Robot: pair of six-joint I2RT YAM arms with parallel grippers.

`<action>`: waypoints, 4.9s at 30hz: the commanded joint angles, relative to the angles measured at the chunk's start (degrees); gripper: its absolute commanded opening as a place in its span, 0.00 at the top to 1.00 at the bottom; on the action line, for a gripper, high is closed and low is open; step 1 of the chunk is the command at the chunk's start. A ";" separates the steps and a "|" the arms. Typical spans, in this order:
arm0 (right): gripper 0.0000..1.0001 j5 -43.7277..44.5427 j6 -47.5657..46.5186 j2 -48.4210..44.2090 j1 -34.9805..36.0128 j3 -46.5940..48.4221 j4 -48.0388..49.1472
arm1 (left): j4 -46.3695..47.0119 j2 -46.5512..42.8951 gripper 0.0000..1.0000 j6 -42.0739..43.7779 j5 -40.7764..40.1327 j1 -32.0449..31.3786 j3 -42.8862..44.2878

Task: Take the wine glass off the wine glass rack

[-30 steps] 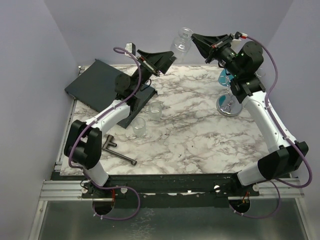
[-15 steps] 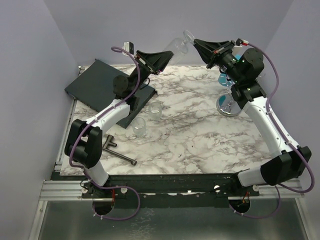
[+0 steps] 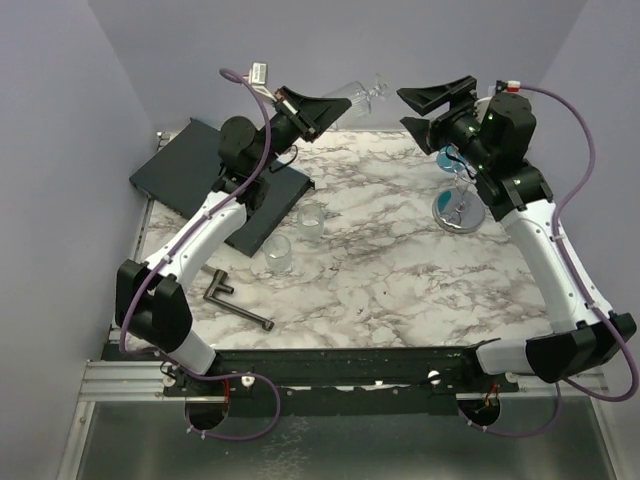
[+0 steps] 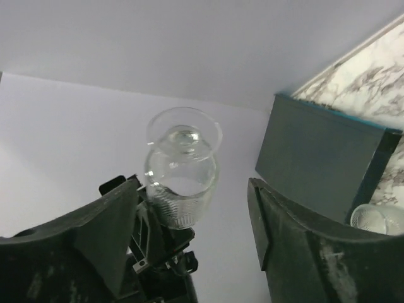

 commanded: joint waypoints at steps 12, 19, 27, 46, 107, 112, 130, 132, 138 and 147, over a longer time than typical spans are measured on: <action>0.00 18.91 -28.89 -4.87 0.14 13.00 -22.62 | -74.44 25.46 1.00 38.20 -10.70 -1.78 48.37; 0.00 19.61 -32.34 -4.38 0.19 13.76 -26.37 | -89.99 40.44 1.00 45.47 -17.45 -3.67 67.35; 0.00 18.98 -33.34 -3.58 0.14 12.44 -27.12 | -93.10 46.98 1.00 48.48 -21.31 -5.56 66.98; 0.00 18.61 -33.38 -2.70 0.17 11.26 -27.34 | -97.68 50.68 1.00 51.84 -27.06 -6.89 67.67; 0.04 13.27 -37.55 14.11 -15.81 26.37 -31.02 | -83.54 22.95 0.13 43.95 -17.73 -8.26 51.26; 0.07 15.44 -38.58 19.63 -14.82 30.95 -32.04 | -78.79 17.12 0.13 41.03 -15.48 -8.26 43.99; 0.17 61.75 -68.54 40.38 0.11 47.62 -32.86 | -74.85 0.01 0.11 42.88 -20.52 -8.17 26.06; 0.17 64.23 -72.68 40.93 0.40 46.10 -29.62 | -74.83 -0.86 0.11 42.97 -20.73 -8.08 25.38; 0.22 67.91 -87.64 41.26 1.15 39.13 -16.28 | -74.32 -2.47 0.10 43.06 -21.02 -7.97 24.18; 0.23 65.81 -89.53 44.60 1.20 38.39 -14.94 | -73.44 -3.56 0.09 43.68 -20.98 -6.86 22.44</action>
